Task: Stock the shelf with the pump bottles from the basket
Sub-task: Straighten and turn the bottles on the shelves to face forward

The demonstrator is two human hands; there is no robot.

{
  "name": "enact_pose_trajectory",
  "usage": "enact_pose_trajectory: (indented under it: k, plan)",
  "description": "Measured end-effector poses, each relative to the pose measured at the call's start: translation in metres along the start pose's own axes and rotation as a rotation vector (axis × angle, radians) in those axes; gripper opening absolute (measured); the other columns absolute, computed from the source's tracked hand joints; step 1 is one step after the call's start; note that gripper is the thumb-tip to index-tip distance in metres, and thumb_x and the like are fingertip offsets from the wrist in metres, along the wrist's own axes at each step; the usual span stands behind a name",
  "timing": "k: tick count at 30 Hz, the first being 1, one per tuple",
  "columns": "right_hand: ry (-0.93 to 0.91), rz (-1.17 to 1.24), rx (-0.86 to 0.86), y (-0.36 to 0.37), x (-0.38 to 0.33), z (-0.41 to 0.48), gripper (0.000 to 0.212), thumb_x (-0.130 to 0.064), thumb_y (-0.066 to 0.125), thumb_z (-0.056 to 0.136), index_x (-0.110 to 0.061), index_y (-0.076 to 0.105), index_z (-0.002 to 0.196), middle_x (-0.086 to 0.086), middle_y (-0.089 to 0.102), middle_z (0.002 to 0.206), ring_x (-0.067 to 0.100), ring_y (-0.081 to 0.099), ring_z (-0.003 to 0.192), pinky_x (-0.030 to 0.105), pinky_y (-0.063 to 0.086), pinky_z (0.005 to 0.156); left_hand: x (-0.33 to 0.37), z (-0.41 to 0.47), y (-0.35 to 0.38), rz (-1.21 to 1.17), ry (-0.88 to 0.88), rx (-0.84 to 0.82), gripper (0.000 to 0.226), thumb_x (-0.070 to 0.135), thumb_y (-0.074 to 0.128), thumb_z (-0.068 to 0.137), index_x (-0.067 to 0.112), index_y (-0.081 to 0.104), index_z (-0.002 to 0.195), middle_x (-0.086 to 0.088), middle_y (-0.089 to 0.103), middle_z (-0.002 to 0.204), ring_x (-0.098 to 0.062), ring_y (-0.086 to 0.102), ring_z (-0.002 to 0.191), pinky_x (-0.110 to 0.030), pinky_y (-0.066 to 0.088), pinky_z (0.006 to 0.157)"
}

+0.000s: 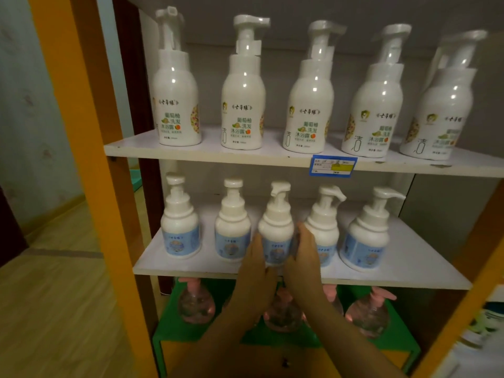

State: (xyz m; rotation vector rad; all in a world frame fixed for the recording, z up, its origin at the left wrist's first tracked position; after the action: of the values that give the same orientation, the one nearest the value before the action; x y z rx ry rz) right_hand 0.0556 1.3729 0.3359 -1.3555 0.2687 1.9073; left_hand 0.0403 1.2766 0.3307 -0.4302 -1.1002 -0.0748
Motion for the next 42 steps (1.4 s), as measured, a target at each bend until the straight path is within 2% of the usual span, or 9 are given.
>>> enact_pose_trajectory:
  k: [3,8,17,21,27,31,34,36,42]
  plan:
    - [0.095,0.087,-0.122,0.011,0.009,0.011,0.024,-0.005,0.05,0.087,0.001,0.047,0.11,0.02,0.058,0.111,0.025,0.057,0.098,0.048,0.047,0.095,-0.01,0.011,0.005,-0.037,-0.088,-0.017,0.044,0.006,0.044,0.093,0.04,0.028,0.116,0.012,0.044,0.121,-0.005,0.047,0.113,-0.031,0.041,0.103]
    - [0.145,0.015,-0.31,0.013,0.021,0.025,0.054,0.009,0.046,0.084,-0.007,0.034,0.133,0.014,0.047,0.133,0.023,0.049,0.115,0.023,0.044,0.087,-0.028,0.02,0.007,0.075,-0.191,-0.091,0.065,0.003,0.038,0.093,0.015,0.001,0.145,-0.007,0.019,0.154,-0.025,0.028,0.138,-0.034,0.029,0.111]
    - [0.119,0.051,-0.427,-0.004,0.036,0.032,0.063,0.014,0.048,0.081,-0.012,0.031,0.136,0.012,0.045,0.137,0.015,0.044,0.115,0.03,0.043,0.095,-0.034,0.021,0.024,0.088,-0.217,-0.126,0.066,0.005,0.037,0.092,0.019,0.002,0.146,-0.008,0.032,0.149,-0.022,0.039,0.131,-0.039,0.033,0.112]
    - [0.11,0.01,-0.387,-0.005,0.041,0.037,0.059,0.013,0.049,0.08,-0.009,0.035,0.133,0.014,0.049,0.131,0.019,0.049,0.111,0.026,0.043,0.087,-0.03,0.022,0.03,0.106,-0.232,-0.141,0.065,0.006,0.035,0.094,0.016,-0.003,0.146,-0.008,0.032,0.149,-0.021,0.04,0.129,-0.021,0.032,0.099]
    - [0.087,-0.041,-0.361,-0.002,0.043,0.038,0.046,0.01,0.047,0.083,0.001,0.038,0.128,0.019,0.051,0.128,0.026,0.051,0.113,0.028,0.045,0.086,-0.034,0.024,0.03,0.143,-0.247,-0.121,0.069,0.005,0.035,0.093,0.019,-0.008,0.145,-0.009,0.032,0.149,-0.021,0.043,0.125,-0.027,0.037,0.1]
    - [0.009,0.003,-0.319,-0.016,0.03,0.03,0.013,0.006,0.046,0.087,-0.002,0.049,0.097,0.002,0.06,0.095,0.019,0.057,0.092,0.019,0.048,0.077,-0.027,0.019,0.031,0.148,-0.238,-0.118,0.068,0.004,0.035,0.093,0.017,-0.007,0.146,-0.008,0.025,0.152,-0.019,0.038,0.129,-0.018,0.03,0.098]
    - [-0.049,0.094,-0.186,-0.052,0.018,0.013,0.025,0.005,0.043,0.088,-0.017,0.054,0.093,-0.013,0.059,0.092,-0.001,0.056,0.086,0.011,0.047,0.074,-0.004,0.006,0.026,0.206,-0.045,0.129,0.063,-0.001,0.044,0.088,0.013,0.017,0.144,-0.002,0.03,0.148,-0.016,0.031,0.135,-0.029,0.026,0.113]
    - [-0.057,0.147,0.02,-0.085,0.019,0.006,0.03,0.005,0.045,0.087,-0.022,0.056,0.092,-0.006,0.062,0.097,0.007,0.058,0.093,0.017,0.049,0.082,0.016,-0.006,0.032,0.21,0.097,0.215,0.058,-0.005,0.048,0.085,0.021,0.031,0.134,0.009,0.034,0.136,-0.006,0.03,0.13,-0.025,0.024,0.112]
    - [-0.033,0.102,-0.081,-0.098,0.029,0.022,0.052,0.011,0.044,0.084,-0.013,0.038,0.13,-0.005,0.046,0.126,0.01,0.045,0.116,0.031,0.041,0.1,0.039,-0.011,0.086,0.116,0.039,-0.063,0.058,0.023,0.042,0.087,0.028,0.017,0.139,0.007,0.012,0.152,-0.009,0.015,0.141,-0.03,0.018,0.118]
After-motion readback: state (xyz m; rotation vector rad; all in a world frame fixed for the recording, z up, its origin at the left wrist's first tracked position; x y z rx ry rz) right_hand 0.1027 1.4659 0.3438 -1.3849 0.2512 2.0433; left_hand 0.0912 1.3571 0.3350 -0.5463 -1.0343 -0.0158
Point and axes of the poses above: each hand's wrist, its own z-axis towards the middle knuckle, its own y-axis out of the palm, x = y × z, the point moved 5 cm from there along z, towards the middle knuckle
